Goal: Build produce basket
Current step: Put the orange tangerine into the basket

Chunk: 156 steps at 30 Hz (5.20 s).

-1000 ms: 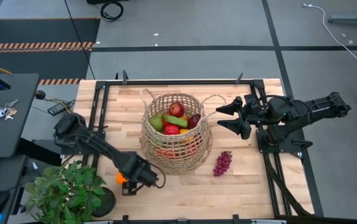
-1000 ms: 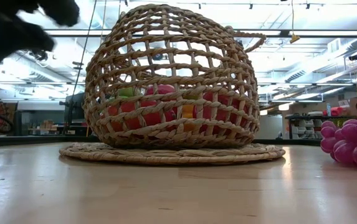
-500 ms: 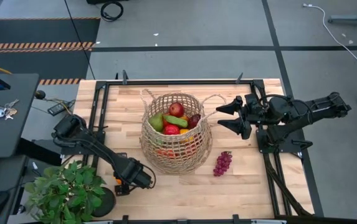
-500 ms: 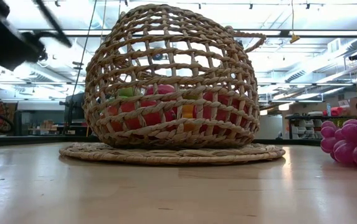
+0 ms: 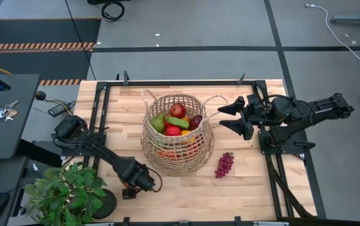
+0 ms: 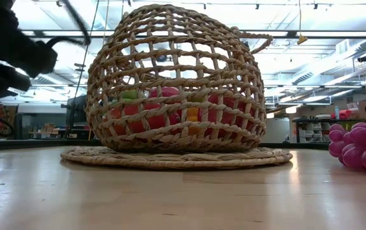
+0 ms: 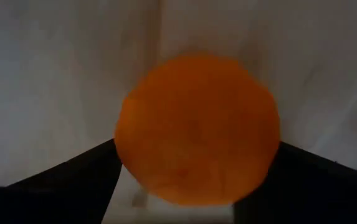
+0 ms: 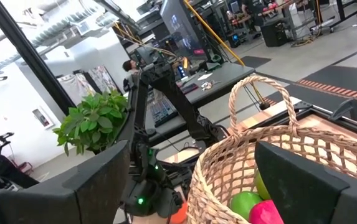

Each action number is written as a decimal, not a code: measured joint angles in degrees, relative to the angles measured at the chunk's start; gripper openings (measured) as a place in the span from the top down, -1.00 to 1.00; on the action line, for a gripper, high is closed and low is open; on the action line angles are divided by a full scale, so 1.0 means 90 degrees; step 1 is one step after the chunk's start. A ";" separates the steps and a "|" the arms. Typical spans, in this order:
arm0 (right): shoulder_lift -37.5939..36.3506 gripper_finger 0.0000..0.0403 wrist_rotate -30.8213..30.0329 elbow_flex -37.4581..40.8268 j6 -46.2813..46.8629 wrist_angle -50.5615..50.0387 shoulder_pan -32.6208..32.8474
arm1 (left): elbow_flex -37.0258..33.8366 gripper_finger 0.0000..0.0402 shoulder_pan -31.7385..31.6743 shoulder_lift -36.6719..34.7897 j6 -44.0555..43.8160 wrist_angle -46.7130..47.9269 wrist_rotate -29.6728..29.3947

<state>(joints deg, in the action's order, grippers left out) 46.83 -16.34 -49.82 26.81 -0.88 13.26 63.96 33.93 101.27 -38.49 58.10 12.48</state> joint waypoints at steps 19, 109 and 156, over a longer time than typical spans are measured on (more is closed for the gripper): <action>0.0000 -0.73 -0.0002 0.0000 -0.0051 0.0012 0.0000 | 0.0198 -0.63 -0.0281 -0.0002 -0.0259 -0.0490 -0.0329; -0.0153 -0.73 -0.0391 0.0000 -0.1001 -0.0012 -0.0323 | 0.7864 -0.63 -0.3662 -0.0132 1.2259 0.0524 -0.3860; -0.0151 -0.73 -0.0230 -0.0002 -0.0946 0.0260 -0.0406 | 0.6079 -0.63 -0.5505 0.0023 0.0857 0.0247 0.0810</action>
<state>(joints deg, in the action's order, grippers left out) 45.47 -18.41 -49.84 18.30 1.45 9.60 118.67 -15.62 101.48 -30.77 60.32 19.77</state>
